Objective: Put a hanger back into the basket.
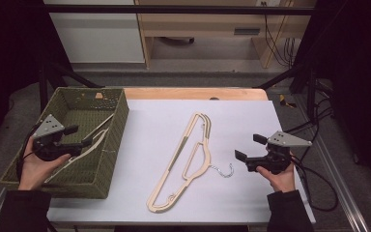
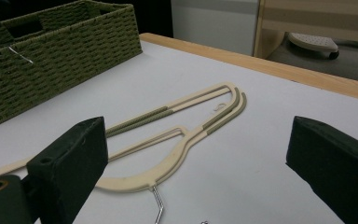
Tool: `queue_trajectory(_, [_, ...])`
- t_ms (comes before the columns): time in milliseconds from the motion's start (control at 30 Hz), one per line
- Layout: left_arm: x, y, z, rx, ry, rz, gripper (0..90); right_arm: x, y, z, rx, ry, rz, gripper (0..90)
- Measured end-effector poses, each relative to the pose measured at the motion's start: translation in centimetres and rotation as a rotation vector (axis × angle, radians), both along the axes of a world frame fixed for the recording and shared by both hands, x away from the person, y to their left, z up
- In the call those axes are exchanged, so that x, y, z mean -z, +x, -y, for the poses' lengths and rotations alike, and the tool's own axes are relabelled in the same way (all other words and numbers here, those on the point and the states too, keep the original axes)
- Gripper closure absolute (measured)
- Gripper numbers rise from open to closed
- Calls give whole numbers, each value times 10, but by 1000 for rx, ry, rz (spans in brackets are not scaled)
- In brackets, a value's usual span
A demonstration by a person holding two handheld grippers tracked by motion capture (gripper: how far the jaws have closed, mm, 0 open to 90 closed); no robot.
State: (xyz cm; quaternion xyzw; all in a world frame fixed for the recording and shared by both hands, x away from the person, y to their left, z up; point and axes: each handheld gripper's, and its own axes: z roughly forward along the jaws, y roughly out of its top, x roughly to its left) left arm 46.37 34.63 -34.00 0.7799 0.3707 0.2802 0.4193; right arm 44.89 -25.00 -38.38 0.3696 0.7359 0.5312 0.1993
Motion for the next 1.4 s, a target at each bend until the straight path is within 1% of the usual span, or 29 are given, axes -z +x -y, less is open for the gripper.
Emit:
queue_trajectory(33, [-4, -3, 5, 5, -24, 20, 262, 0, 0, 0, -3, 0, 0, 60])
queue_trajectory(67, [-6, -5, 9, 10, -39, 30, 243, 0, 0, -1, -4, 3, 0, 58])
queue_trajectory(100, [-9, -8, 17, 17, -58, 47, 226, 0, 0, -1, -5, 4, 0, 58])
queue_trajectory(133, [-11, -11, 23, 19, -63, 66, 200, 1, 0, -2, -7, 7, 2, 57])
queue_trajectory(167, [-13, -13, 31, 23, -80, 78, 182, 1, 0, -2, -7, 10, 3, 57])
queue_trajectory(200, [-14, -16, 37, 36, -85, 88, 160, 1, 0, -2, -6, 15, 2, 59])
queue_trajectory(233, [-15, -18, 47, 43, -103, 100, 146, 1, 0, -2, -8, 18, 1, 61])
queue_trajectory(267, [-15, -19, 50, 44, -110, 103, 134, 1, 0, -2, -13, 23, 0, 67])
queue_trajectory(300, [-15, -22, 61, 53, -130, 112, 128, 1, 0, -2, -15, 27, -3, 70])
queue_trajectory(400, [-14, -25, 78, 73, -147, 111, 111, 2, 1, -4, -24, 28, -7, 76])
queue_trajectory(433, [-12, -27, 87, 83, -155, 113, 111, 3, 1, -4, -27, 32, -6, 81])
queue_trajectory(500, [-8, -29, 100, 96, -159, 110, 106, 4, 2, -6, -39, 33, -29, 89])
queue_trajectory(533, [-7, -29, 105, 103, -154, 108, 99, 6, 3, -7, -46, 34, -42, 90])
queue_trajectory(567, [-2, -30, 114, 118, -158, 102, 96, 7, 4, -8, -53, 30, -45, 89])
queue_trajectory(600, [1, -31, 120, 131, -162, 95, 94, 8, 4, -9, -52, 25, -60, 88])
queue_trajectory(667, [8, -33, 129, 146, -172, 79, 87, 10, 5, -12, -57, 14, -66, 88])
queue_trajectory(700, [12, -33, 135, 156, -166, 71, 86, 11, 6, -12, -61, 7, -66, 88])
queue_trajectory(733, [17, -34, 140, 165, -165, 63, 85, 12, 6, -13, -63, 0, -78, 88])
queue_trajectory(833, [31, -36, 153, 187, -151, 39, 83, 17, 8, -16, -70, -20, -93, 89])
queue_trajectory(900, [42, -38, 160, 197, -163, 19, 83, 21, 10, -19, -76, -31, -108, 106])
queue_trajectory(933, [46, -38, 161, 200, -160, 9, 85, 24, 11, -21, -82, -37, -116, 119])
queue_trajectory(967, [51, -39, 164, 203, -146, -1, 85, 25, 11, -22, -87, -38, -127, 127])
queue_trajectory(1000, [55, -39, 165, 202, -143, -3, 85, 28, 13, -23, -96, -35, -142, 138])
queue_trajectory(1033, [59, -39, 166, 203, -144, -12, 86, 30, 14, -25, -94, -33, -150, 139])
queue_trajectory(1100, [66, -39, 168, 208, -135, -33, 86, 34, 15, -28, -97, -49, -164, 144])
queue_trajectory(1167, [71, -39, 170, 212, -128, -49, 86, 40, 17, -32, -100, -80, -172, 150])
queue_trajectory(1233, [76, -38, 173, 217, -116, -62, 86, 44, 18, -36, -100, -97, -182, 155])
queue_trajectory(1267, [78, -38, 174, 221, -113, -67, 86, 47, 20, -38, -106, -111, -179, 159])
queue_trajectory(1400, [85, -38, 179, 230, -98, -88, 86, 54, 21, -42, -96, -141, -196, 168])
